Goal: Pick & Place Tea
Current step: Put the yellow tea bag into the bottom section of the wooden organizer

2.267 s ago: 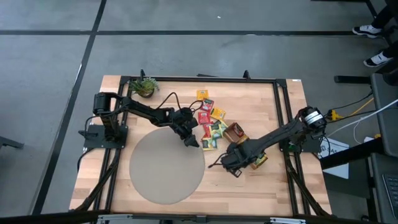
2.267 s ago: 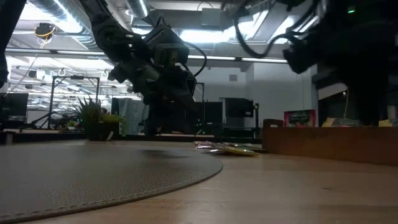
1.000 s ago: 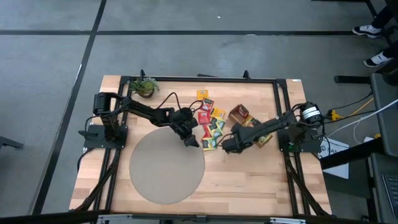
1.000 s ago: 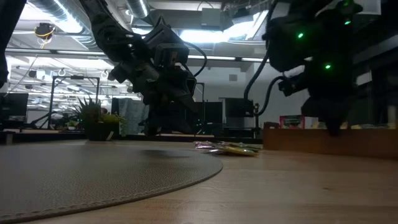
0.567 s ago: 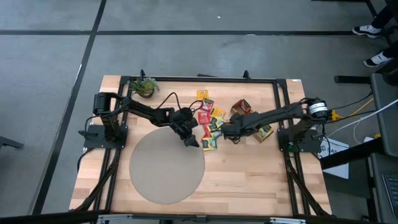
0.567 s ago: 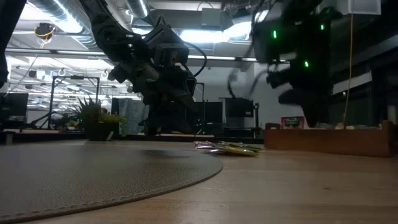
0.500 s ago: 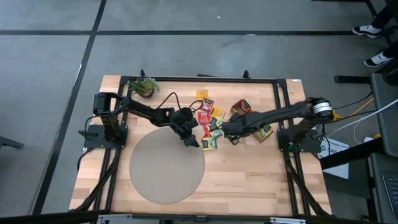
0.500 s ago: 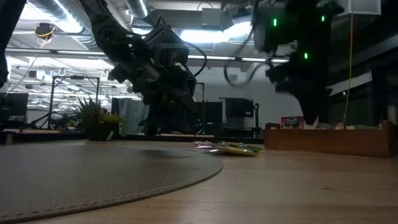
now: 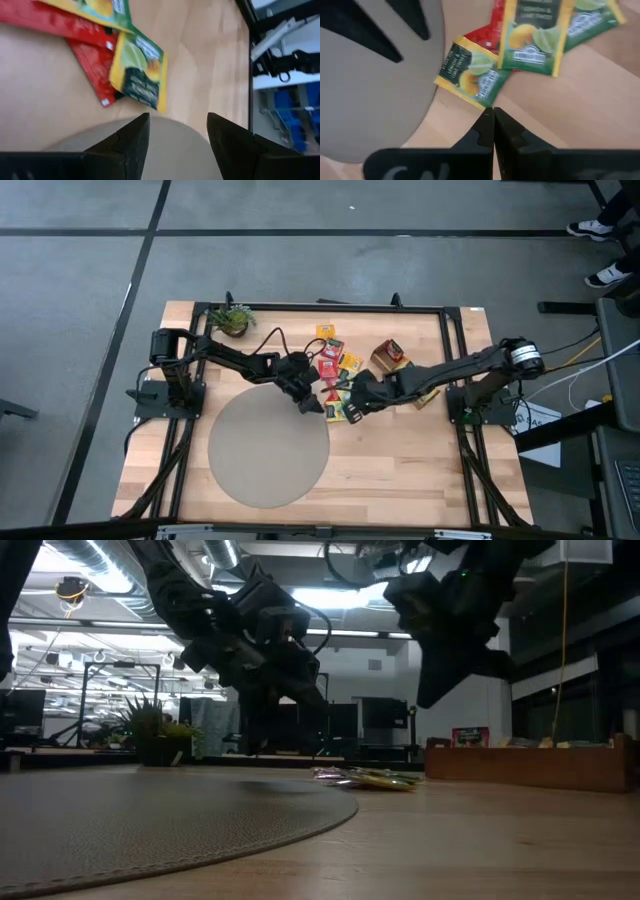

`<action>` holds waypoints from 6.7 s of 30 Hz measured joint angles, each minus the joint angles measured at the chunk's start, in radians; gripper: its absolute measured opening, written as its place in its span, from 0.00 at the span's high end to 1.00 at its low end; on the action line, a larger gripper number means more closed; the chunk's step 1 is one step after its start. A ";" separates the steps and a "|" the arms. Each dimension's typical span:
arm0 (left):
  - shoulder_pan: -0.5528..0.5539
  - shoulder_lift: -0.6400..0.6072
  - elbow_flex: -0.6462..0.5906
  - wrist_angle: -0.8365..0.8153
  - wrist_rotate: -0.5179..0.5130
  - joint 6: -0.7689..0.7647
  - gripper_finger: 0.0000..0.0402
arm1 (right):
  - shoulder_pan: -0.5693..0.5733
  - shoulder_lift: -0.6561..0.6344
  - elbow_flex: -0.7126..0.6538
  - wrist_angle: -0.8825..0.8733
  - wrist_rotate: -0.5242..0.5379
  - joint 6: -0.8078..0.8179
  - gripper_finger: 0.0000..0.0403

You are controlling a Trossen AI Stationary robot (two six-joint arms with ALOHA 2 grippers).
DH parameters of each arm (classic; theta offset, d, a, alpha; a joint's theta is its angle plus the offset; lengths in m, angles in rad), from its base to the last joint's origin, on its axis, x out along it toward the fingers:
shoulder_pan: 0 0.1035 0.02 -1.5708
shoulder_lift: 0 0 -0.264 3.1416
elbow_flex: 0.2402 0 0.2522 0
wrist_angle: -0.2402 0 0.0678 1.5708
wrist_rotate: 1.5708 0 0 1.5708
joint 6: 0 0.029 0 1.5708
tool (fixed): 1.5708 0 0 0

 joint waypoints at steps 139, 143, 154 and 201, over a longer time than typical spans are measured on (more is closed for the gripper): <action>0.049 -0.083 0.180 -0.396 0.175 0.321 0.99 | -0.083 0.102 0.000 0.482 -0.311 -0.466 0.76; 0.049 -0.083 0.180 -0.381 0.178 0.323 0.99 | -0.084 0.102 0.000 0.481 -0.312 -0.460 0.87; 0.092 -0.083 0.180 -0.376 0.318 0.309 0.98 | -0.087 0.099 0.004 0.443 -0.322 -0.418 0.99; 0.130 -0.438 -0.489 0.729 -0.468 -0.419 0.56 | -0.160 0.002 -0.362 1.389 0.178 0.001 0.99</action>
